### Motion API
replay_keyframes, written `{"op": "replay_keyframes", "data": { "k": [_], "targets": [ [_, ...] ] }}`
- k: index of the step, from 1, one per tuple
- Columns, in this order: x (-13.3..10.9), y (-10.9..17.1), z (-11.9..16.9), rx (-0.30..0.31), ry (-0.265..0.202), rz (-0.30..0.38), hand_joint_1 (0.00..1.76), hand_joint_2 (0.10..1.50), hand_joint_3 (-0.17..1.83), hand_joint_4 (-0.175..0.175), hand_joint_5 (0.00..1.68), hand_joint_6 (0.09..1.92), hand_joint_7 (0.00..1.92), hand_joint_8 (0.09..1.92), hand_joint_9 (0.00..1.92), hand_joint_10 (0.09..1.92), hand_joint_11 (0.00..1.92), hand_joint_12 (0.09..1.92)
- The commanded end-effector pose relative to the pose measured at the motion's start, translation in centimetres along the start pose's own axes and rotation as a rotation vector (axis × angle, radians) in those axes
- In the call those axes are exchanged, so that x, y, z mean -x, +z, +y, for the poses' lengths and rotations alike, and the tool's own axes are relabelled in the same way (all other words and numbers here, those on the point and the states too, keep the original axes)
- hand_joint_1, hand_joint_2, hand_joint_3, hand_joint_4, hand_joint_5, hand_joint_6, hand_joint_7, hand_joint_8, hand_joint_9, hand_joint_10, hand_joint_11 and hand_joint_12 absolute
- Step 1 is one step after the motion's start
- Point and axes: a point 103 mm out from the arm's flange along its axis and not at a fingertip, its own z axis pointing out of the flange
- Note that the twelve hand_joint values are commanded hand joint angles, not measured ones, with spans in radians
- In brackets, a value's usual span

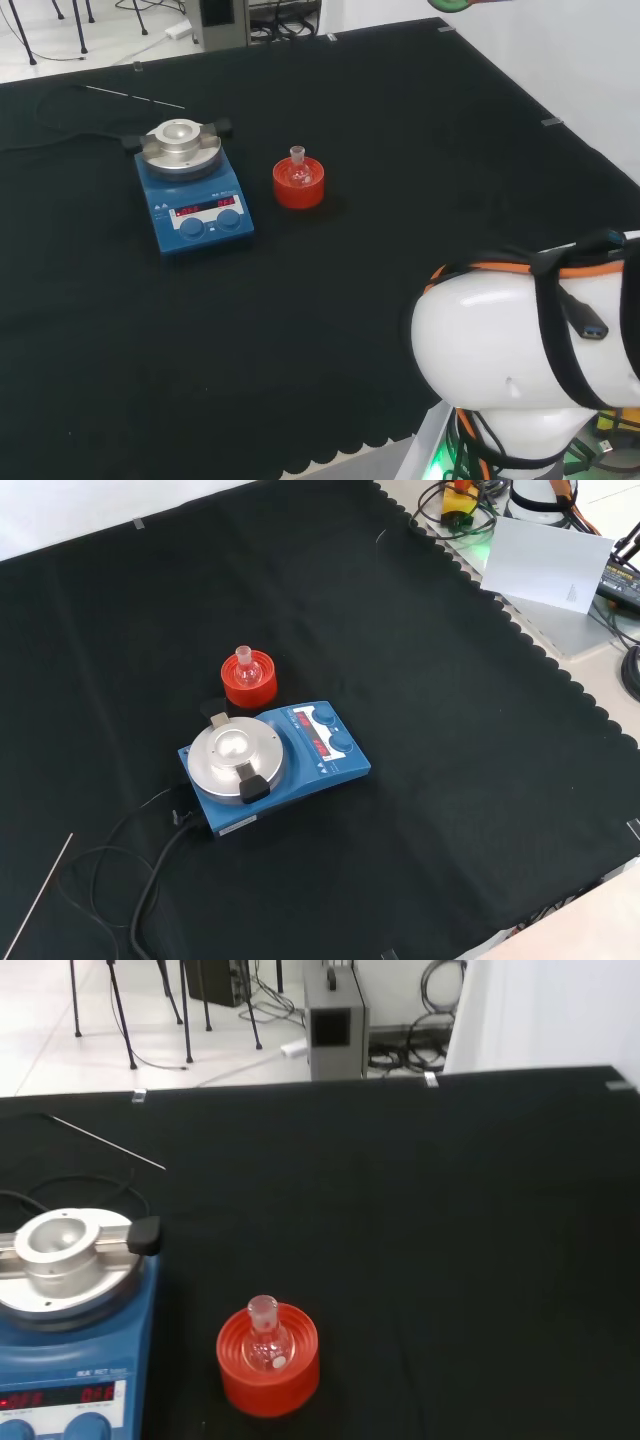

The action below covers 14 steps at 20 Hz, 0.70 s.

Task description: Pick up the round-bottom flask.

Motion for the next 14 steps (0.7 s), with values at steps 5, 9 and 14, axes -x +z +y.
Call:
{"op": "replay_keyframes", "data": {
  "k": [5, 9, 14],
  "targets": [
    [2.4, 9.2, 9.5, -0.097, -0.004, 0.004, 0.25, 1.21, 0.26, -0.027, 0.34, 0.09, 0.19, 0.49, 0.28, 0.6, 0.0, 1.15],
    [1.0, 12.1, 11.0, -0.141, -0.004, -0.01, 0.26, 1.21, 0.26, -0.029, 0.34, 0.09, 0.19, 0.49, 0.28, 0.6, 0.0, 1.15],
    [-0.5, 14.6, 12.2, -0.17, 0.006, 0.017, 0.28, 1.2, 0.26, -0.03, 0.34, 0.09, 0.19, 0.49, 0.28, 0.6, 0.0, 1.15]
  ]
}}
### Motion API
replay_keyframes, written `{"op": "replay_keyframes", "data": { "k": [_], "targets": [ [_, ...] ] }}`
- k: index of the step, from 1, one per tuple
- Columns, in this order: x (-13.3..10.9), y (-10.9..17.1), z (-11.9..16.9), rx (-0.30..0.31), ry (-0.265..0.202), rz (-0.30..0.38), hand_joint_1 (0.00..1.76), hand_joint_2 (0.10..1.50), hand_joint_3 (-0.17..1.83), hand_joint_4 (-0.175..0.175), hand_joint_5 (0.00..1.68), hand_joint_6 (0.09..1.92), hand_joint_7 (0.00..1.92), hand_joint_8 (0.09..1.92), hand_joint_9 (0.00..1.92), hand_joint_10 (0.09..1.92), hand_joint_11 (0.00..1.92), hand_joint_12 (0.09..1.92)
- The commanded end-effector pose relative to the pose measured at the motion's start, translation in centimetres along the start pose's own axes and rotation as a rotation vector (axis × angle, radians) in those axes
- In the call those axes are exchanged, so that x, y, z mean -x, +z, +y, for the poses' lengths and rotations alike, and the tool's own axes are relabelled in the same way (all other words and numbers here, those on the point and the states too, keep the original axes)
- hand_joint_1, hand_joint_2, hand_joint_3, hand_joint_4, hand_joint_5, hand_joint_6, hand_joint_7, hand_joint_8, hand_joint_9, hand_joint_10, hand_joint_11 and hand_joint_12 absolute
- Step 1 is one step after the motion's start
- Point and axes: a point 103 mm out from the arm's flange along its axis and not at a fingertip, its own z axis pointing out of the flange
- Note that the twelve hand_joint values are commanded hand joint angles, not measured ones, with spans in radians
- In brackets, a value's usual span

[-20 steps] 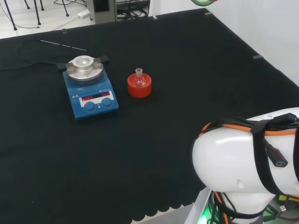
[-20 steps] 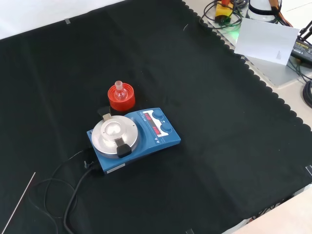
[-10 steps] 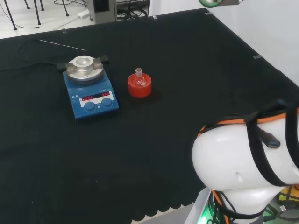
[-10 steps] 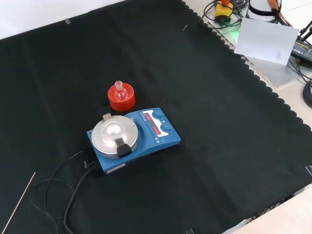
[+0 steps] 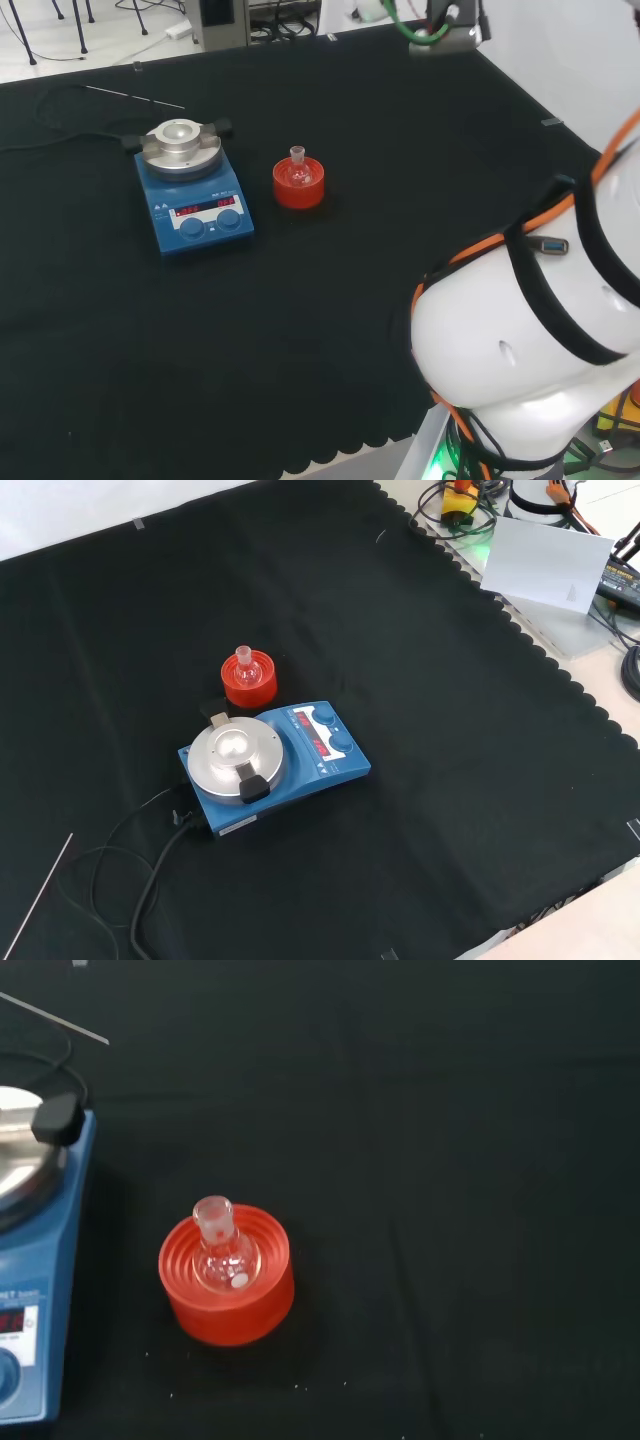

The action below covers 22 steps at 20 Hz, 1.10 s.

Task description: Pick up the round-bottom flask.

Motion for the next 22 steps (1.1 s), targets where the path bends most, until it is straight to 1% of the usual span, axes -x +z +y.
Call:
{"op": "replay_keyframes", "data": {
  "k": [1, 3, 6, 7, 8, 9, 10, 13, 15, 19, 22],
  "targets": [
    [-1.6, 2.8, 3.6, -0.012, -0.002, 0.019, 0.29, 1.2, 0.26, -0.03, 0.34, 0.09, 0.19, 0.49, 0.28, 0.6, 0.0, 1.15],
    [-1.6, 2.8, 3.6, -0.019, -0.002, 0.012, 0.32, 1.18, 0.26, -0.03, 0.34, 0.09, 0.19, 0.49, 0.28, 0.6, 0.0, 1.15],
    [-1.6, 2.8, 3.6, -0.048, -0.002, 0.0, 0.39, 1.14, 0.25, -0.029, 0.34, 0.09, 0.18, 0.5, 0.28, 0.6, 0.0, 1.14],
    [-1.9, 4.1, 5.1, -0.073, -0.029, 0.001, 0.41, 1.13, 0.25, -0.029, 0.34, 0.09, 0.18, 0.5, 0.28, 0.6, 0.0, 1.14],
    [-2.8, 5.5, 6.2, -0.083, -0.024, 0.027, 0.43, 1.11, 0.25, -0.029, 0.34, 0.09, 0.18, 0.5, 0.28, 0.6, 0.0, 1.14],
    [-3.3, 6.6, 6.8, -0.089, -0.037, 0.06, 0.45, 1.1, 0.26, -0.029, 0.34, 0.09, 0.18, 0.5, 0.28, 0.6, 0.0, 1.14],
    [-4.0, 7.6, 7.3, -0.084, -0.033, 0.069, 0.47, 1.08, 0.28, -0.029, 0.35, 0.09, 0.18, 0.5, 0.28, 0.6, 0.0, 1.15],
    [-3.8, 9.9, 8.5, -0.088, -0.027, 0.094, 0.54, 0.97, 0.42, -0.029, 0.37, 0.09, 0.18, 0.51, 0.3, 0.59, 0.0, 1.15],
    [-3.7, 11.0, 9.0, -0.093, -0.024, 0.099, 0.57, 0.93, 0.47, -0.029, 0.37, 0.09, 0.19, 0.51, 0.3, 0.6, 0.0, 1.16],
    [-3.8, 12.5, 9.7, -0.1, -0.024, 0.109, 0.59, 0.91, 0.5, -0.03, 0.38, 0.09, 0.19, 0.52, 0.31, 0.6, 0.0, 1.16],
    [-4.0, 13.3, 10.0, -0.097, -0.027, 0.141, 0.61, 0.88, 0.52, -0.03, 0.38, 0.09, 0.19, 0.52, 0.31, 0.6, 0.0, 1.16]
  ]
}}
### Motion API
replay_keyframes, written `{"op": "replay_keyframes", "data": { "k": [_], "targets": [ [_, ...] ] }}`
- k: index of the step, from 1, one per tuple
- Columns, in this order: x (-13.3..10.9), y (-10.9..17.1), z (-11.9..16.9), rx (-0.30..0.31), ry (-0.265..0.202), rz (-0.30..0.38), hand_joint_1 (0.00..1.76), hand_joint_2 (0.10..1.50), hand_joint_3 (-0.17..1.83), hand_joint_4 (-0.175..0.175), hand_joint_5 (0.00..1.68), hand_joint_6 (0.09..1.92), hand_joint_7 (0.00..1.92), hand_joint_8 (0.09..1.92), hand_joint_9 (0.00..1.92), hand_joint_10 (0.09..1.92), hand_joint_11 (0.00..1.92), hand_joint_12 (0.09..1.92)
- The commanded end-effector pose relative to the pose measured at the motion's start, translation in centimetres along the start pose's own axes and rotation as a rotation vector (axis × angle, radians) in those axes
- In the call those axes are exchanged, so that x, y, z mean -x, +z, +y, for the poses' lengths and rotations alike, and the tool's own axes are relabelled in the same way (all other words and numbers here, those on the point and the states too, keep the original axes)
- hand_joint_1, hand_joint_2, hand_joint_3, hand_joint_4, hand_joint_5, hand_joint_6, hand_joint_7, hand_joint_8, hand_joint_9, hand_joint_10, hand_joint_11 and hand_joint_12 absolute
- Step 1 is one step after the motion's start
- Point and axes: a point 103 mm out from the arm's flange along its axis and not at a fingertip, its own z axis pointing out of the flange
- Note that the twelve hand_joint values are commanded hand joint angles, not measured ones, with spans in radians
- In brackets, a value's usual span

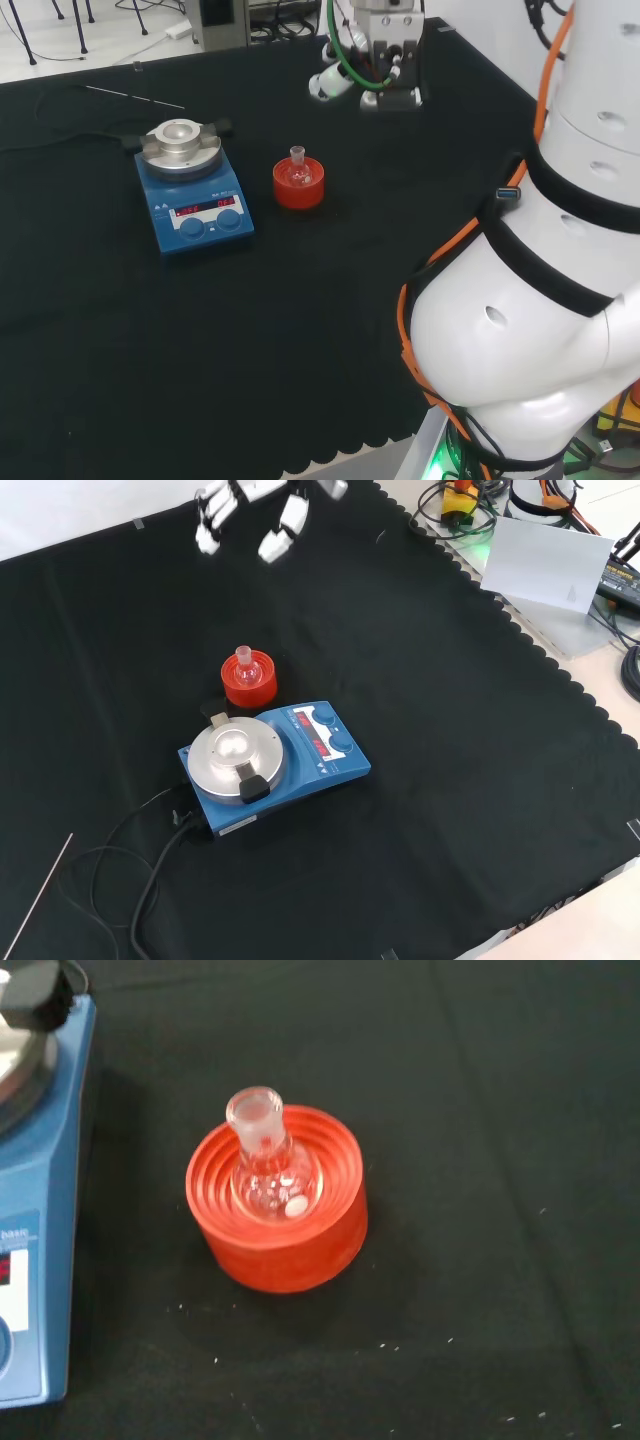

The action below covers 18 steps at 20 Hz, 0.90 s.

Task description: Pick up the round-bottom flask.

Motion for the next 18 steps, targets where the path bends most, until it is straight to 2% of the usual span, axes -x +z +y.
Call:
{"op": "replay_keyframes", "data": {
  "k": [1, 9, 11, 16, 18],
  "targets": [
    [-0.6, 2.7, 2.5, 0.024, -0.016, 0.076, 0.62, 0.87, 0.53, -0.03, 0.38, 0.09, 0.2, 0.52, 0.31, 0.6, 0.0, 1.16],
    [-0.2, 5.3, 3.2, 0.055, -0.022, 0.159, 0.71, 0.8, 0.6, -0.031, 0.38, 0.09, 0.24, 0.54, 0.34, 0.6, 0.0, 1.18],
    [-0.8, 6.2, 3.4, 0.056, -0.027, 0.183, 0.74, 0.78, 0.61, -0.033, 0.39, 0.09, 0.25, 0.55, 0.35, 0.6, 0.0, 1.19],
    [0.8, 7.2, 3.9, 0.07, -0.032, 0.29, 0.81, 0.71, 0.68, -0.025, 0.45, 0.09, 0.28, 0.56, 0.37, 0.6, 0.0, 1.21],
    [1.1, 7.6, 4.2, 0.081, -0.037, 0.308, 0.84, 0.68, 0.7, -0.021, 0.48, 0.09, 0.29, 0.56, 0.37, 0.59, 0.0, 1.24]
  ]
}}
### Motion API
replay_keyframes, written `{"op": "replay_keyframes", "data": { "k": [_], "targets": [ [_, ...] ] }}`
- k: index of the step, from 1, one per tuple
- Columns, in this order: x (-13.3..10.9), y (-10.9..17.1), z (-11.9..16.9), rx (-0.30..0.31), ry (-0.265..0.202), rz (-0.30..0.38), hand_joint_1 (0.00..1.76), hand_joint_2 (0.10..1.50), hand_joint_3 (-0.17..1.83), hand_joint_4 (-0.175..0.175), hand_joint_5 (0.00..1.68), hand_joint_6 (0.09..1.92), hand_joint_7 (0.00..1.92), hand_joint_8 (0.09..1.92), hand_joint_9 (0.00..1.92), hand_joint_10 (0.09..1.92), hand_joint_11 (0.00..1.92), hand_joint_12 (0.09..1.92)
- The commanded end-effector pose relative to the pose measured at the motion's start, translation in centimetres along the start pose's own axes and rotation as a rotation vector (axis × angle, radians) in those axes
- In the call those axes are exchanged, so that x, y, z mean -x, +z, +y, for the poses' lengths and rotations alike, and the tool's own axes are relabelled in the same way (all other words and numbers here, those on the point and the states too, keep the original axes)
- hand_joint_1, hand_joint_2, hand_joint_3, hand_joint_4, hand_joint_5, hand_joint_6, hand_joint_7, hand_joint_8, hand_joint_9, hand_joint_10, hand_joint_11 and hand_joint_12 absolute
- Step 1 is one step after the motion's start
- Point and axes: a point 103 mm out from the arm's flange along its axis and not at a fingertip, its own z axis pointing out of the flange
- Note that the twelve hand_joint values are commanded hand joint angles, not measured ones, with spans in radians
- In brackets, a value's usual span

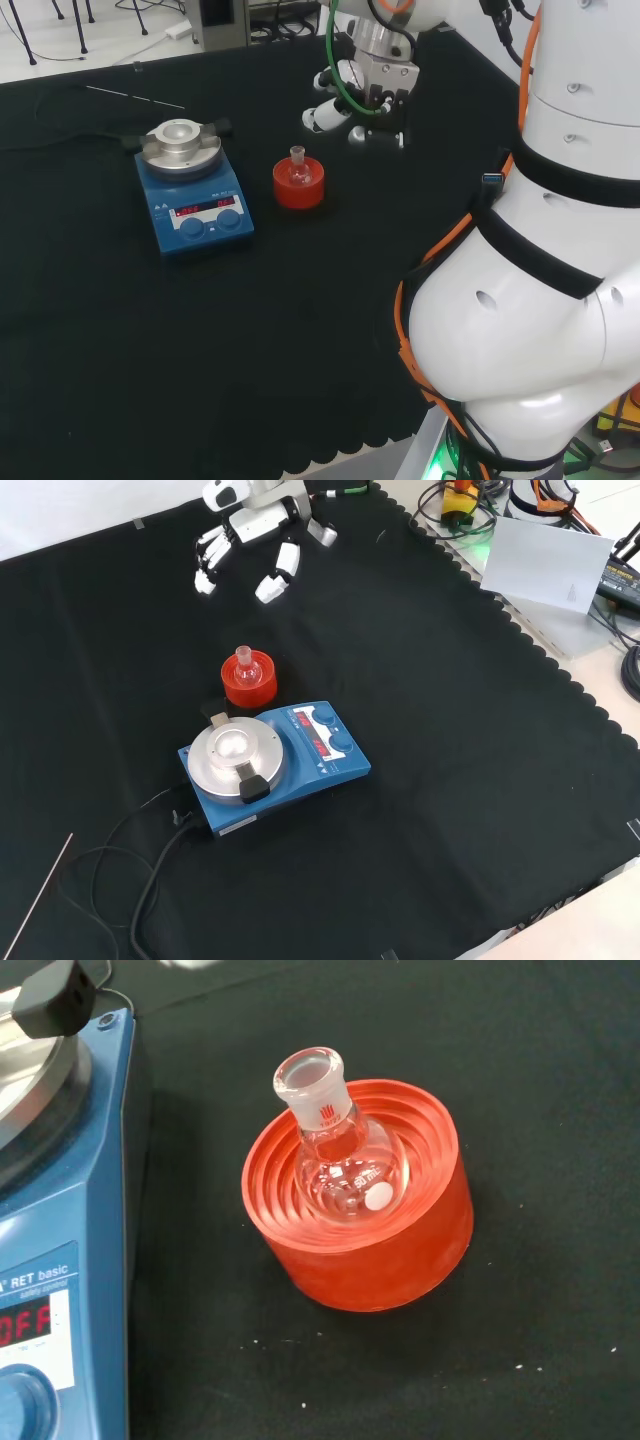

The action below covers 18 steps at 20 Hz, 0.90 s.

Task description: Pick up the round-bottom flask.

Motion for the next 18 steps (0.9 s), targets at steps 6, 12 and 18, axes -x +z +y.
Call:
{"op": "replay_keyframes", "data": {
  "k": [6, 12, 18],
  "targets": [
    [2.1, 3.1, 1.4, 0.02, -0.001, 0.136, 0.87, 0.65, 0.72, -0.012, 0.56, 0.09, 0.3, 0.56, 0.39, 0.59, 0.0, 1.27],
    [2.0, 4.7, 2.3, 0.015, -0.023, 0.143, 0.88, 0.64, 0.72, -0.003, 0.63, 0.09, 0.27, 0.54, 0.36, 0.58, 0.0, 1.25],
    [2.6, 5.9, 3.0, 0.008, -0.013, 0.161, 0.89, 0.64, 0.71, 0.001, 0.63, 0.11, 0.16, 0.5, 0.23, 0.55, 0.0, 1.08]
  ]
}}
